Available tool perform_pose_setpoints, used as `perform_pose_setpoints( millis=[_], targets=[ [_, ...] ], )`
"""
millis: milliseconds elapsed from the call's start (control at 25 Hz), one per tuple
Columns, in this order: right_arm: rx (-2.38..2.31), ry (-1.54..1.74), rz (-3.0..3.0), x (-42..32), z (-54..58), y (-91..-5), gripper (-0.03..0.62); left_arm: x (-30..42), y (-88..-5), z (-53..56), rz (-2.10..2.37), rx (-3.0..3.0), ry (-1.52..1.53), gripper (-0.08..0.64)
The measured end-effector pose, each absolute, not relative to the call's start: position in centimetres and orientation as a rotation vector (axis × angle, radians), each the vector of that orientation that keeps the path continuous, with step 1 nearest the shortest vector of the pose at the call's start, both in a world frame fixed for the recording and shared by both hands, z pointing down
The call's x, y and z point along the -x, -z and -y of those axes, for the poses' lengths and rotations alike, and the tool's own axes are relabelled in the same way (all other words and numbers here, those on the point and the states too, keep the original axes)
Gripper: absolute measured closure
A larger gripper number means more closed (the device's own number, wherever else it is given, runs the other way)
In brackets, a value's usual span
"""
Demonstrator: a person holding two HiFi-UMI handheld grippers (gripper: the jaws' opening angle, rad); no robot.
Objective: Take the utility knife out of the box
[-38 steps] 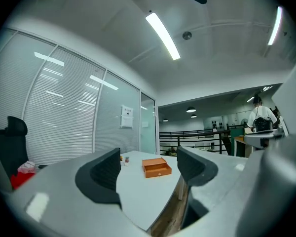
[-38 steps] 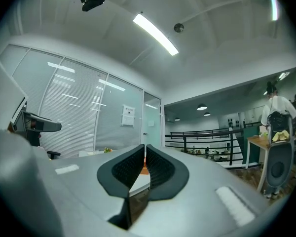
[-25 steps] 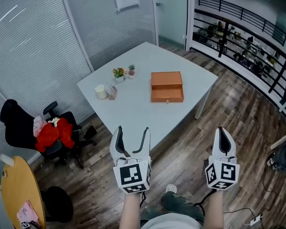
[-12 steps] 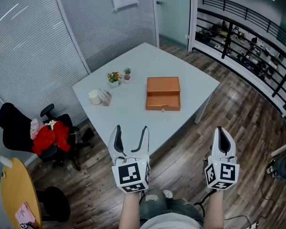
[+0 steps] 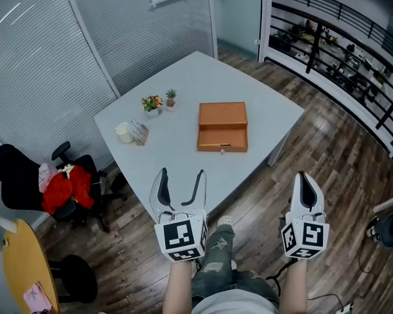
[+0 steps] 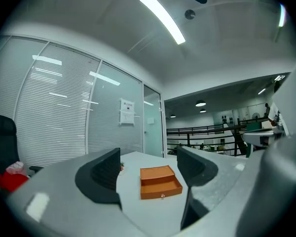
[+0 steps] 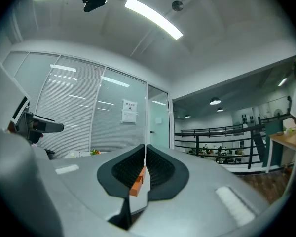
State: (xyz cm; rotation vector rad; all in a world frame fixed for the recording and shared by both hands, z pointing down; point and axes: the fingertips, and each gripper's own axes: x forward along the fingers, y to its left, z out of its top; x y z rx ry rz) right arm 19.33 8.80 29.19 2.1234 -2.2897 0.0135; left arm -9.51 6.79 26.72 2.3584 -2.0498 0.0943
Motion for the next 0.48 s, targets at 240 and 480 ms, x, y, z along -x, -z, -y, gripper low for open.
perform_pose_setpoints(
  millis=[240,480],
  targets=[
    [-2.128,-0.023,2.282,-19.4,-4.4,-29.8,0.555,9.3,-27.7,-2.5,2.034,-2.361,-0.108,0.213],
    [-2.136,-0.033,2.276,-19.2,1.0,-30.1,0.555,9.4,-28.8,2.8,2.008,-2.359,-0.13,0.213]
  ],
)
